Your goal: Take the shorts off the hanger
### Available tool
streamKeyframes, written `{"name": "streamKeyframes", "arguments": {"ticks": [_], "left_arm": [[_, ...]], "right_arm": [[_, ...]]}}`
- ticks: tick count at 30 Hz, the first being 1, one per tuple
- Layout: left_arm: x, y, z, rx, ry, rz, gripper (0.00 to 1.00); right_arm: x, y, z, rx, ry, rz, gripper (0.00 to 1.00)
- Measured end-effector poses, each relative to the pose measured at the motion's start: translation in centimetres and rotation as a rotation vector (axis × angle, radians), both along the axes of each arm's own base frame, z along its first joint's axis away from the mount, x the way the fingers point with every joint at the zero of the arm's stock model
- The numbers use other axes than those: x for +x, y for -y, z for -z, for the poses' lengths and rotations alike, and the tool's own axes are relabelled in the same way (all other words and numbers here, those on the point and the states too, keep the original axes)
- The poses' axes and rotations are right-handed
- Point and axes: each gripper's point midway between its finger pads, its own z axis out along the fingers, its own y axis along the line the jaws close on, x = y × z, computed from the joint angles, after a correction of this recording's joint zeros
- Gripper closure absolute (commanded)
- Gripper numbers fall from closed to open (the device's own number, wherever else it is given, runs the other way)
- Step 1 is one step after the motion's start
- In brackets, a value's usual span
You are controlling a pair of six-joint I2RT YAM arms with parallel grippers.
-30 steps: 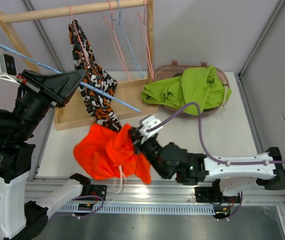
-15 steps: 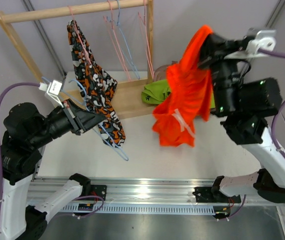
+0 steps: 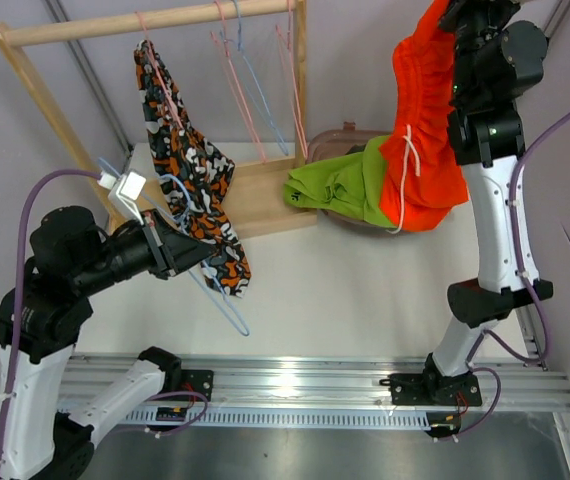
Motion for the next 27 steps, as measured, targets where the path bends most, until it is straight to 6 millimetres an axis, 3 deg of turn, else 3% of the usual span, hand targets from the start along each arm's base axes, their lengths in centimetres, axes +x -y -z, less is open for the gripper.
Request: {"name": "streamKeyframes", "arguments": {"ticks": [5, 9, 12, 16, 17, 18, 19, 20, 21, 23, 27], "left_arm": [[0.5, 0.2, 1.5, 0.020, -0.031, 0.002, 1.00], [1.2, 0.4, 2.1, 0.026, -0.044, 0.002, 1.00], [1.9, 0.8, 2.2, 0.027, -0.046, 0.003, 1.00], [2.9, 1.3, 2.1, 0.025, -0.048, 0.008, 1.00], [3.1, 1.3, 2.1, 0.025, -0.050, 0.010, 1.00], [3.1, 1.4, 2.1, 0.025, -0.052, 0.012, 1.00], [3.2, 1.4, 2.1, 0.025, -0.051, 0.013, 1.00], [3.3, 1.5, 2.1, 0.026, -0.053, 0.013, 1.00], [3.3, 1.5, 2.1, 0.026, -0.054, 0.013, 1.00], [3.3, 1.5, 2.0, 0.025, -0.052, 0.012, 1.00], [3.0, 1.4, 1.6, 0.016, -0.033, 0.012, 1.00]], "right_arm": [[4.6, 1.1, 3.0, 0.033, -0.059, -0.037, 1.00], [7.7, 0.1, 8.4, 0.061, -0.161, -0.095, 1.00], [9.2, -0.9, 16.4, 0.098, -0.296, -0.136, 1.00], [9.9, -1.6, 30.9, 0.159, -0.555, -0.156, 0.99], [9.8, -1.7, 34.0, 0.172, -0.612, -0.155, 0.90], [9.5, -1.8, 37.4, 0.185, -0.680, -0.154, 0.64], [9.0, -1.8, 40.3, 0.197, -0.740, -0.152, 0.48], [8.5, -1.8, 42.6, 0.203, -0.789, -0.149, 0.06], [8.1, -1.8, 44.1, 0.212, -0.819, -0.148, 0.01], [7.7, -2.0, 45.3, 0.210, -0.845, -0.153, 0.00], [6.6, -2.1, 43.0, 0.211, -0.809, -0.163, 0.00]]}}
